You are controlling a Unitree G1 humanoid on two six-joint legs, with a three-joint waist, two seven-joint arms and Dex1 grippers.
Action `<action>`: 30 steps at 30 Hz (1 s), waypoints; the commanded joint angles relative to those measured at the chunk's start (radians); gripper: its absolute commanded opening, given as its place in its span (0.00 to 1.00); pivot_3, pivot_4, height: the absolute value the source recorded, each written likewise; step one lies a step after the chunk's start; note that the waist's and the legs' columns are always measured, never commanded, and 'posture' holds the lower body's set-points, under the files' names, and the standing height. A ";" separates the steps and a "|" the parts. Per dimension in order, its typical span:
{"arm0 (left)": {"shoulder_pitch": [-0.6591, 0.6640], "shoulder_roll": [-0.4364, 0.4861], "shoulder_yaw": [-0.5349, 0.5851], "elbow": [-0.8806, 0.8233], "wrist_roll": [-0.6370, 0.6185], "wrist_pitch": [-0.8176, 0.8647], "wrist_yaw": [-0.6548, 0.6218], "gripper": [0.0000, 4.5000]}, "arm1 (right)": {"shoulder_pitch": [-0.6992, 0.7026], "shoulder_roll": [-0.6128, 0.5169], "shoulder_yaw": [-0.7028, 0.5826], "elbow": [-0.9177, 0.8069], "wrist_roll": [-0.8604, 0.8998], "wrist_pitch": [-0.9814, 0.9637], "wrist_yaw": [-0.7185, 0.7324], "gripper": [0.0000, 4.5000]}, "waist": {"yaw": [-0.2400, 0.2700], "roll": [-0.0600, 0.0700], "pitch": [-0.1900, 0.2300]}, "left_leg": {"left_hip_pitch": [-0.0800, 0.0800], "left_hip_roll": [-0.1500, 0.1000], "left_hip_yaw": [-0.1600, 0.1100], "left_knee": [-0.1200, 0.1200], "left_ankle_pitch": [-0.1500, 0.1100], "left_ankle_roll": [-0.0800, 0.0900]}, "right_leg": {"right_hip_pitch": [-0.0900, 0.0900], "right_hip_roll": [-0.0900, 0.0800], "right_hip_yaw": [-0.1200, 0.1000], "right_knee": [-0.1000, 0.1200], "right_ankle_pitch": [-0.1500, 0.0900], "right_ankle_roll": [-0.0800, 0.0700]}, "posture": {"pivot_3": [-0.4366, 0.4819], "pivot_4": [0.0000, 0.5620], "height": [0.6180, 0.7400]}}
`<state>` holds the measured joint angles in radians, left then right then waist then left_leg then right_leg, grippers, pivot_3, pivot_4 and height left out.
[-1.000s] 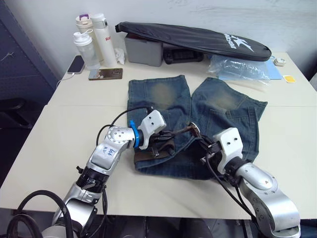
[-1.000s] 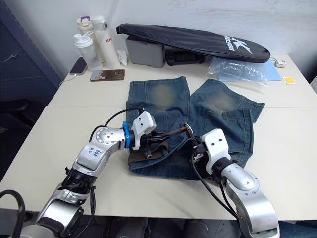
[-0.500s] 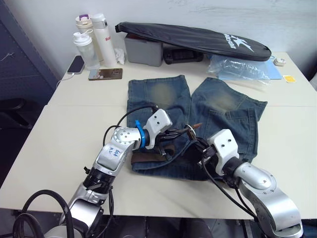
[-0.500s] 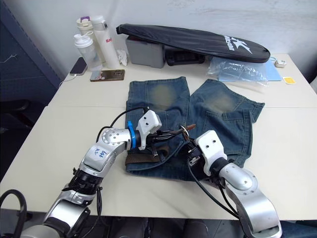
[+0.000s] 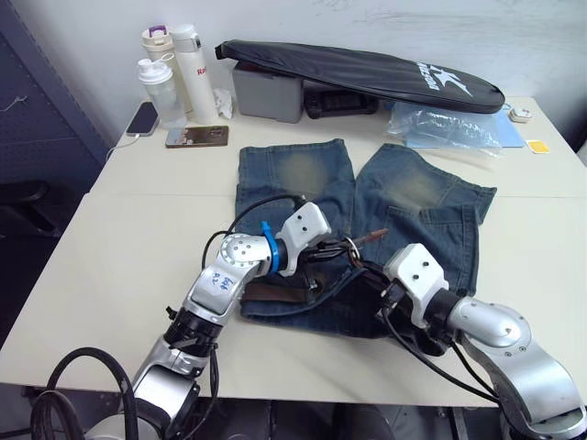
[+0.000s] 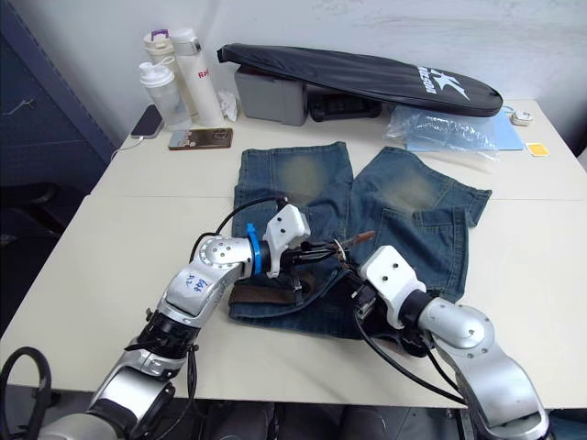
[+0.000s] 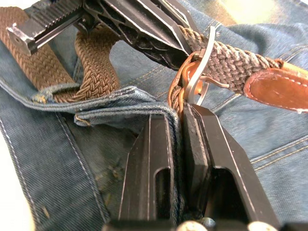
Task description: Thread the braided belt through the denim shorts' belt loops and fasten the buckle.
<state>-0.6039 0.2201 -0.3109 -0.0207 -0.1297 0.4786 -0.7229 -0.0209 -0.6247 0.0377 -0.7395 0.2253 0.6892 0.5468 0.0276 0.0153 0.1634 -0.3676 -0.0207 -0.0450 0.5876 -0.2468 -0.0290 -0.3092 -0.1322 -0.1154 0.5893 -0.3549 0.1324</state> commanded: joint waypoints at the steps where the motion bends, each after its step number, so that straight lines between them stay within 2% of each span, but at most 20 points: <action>1: -0.029 -0.022 -0.005 -0.024 -0.005 -0.037 -0.003 0.00 | 0.004 -0.045 -0.043 -0.041 0.084 -0.013 0.093 0.32 | 0.000 0.000 0.000 | 0.000 0.000 0.000 0.000 0.000 0.000 | 0.000 0.000 0.000 0.000 0.000 0.000 | 0.48 0.27 1.00; 7: -0.018 -0.009 0.000 -0.030 -0.008 -0.043 -0.013 0.00 | -0.022 -0.165 -0.226 -0.057 0.264 0.057 0.221 0.97 | 0.001 -0.003 0.002 | -0.001 0.000 0.000 0.003 -0.001 0.001 | 0.001 0.000 -0.001 0.000 0.000 0.000 | 0.48 0.27 1.00; 12: -0.024 -0.008 -0.004 -0.027 -0.006 -0.049 -0.019 0.00 | -0.092 -0.306 -0.278 0.030 0.209 -0.028 0.289 1.00 | 0.002 -0.005 0.003 | -0.001 0.000 0.001 0.004 -0.002 0.002 | 0.001 0.000 -0.001 -0.004 0.000 0.000 | 0.48 0.27 1.00; 17: -0.024 -0.009 -0.008 -0.035 -0.004 -0.049 -0.019 0.00 | -0.182 -0.398 -0.160 0.173 0.035 -0.238 0.329 1.00 | 0.002 -0.005 0.003 | -0.001 0.000 0.001 0.005 -0.003 0.002 | 0.002 0.000 -0.001 -0.004 0.000 0.000 | 0.48 0.27 1.00; 22: -0.025 -0.008 -0.014 -0.041 -0.004 -0.050 -0.022 0.00 | -0.272 -0.392 -0.030 0.285 -0.056 -0.379 0.387 1.00 | 0.001 -0.005 0.004 | -0.001 0.000 0.003 0.005 -0.003 0.002 | 0.002 0.000 -0.001 -0.004 0.000 0.000 | 0.48 0.27 1.00; 30: -0.020 -0.003 -0.014 -0.057 -0.003 -0.042 -0.018 0.00 | -0.316 -0.367 0.020 0.344 -0.089 -0.448 0.422 1.00 | 0.003 -0.005 0.003 | -0.002 0.000 0.003 0.007 -0.003 0.002 | 0.003 0.000 -0.002 -0.002 0.000 0.000 | 0.48 0.27 1.00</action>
<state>-0.6163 0.2194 -0.3317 -0.0268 -0.1275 0.4473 -0.7417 -0.3219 -0.9980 0.0684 -0.3871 0.1428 0.2618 0.9628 0.0305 0.0100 0.1668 -0.3697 -0.0203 -0.0424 0.5942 -0.2494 -0.0270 -0.3065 -0.1327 -0.1172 0.5871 -0.3547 0.1325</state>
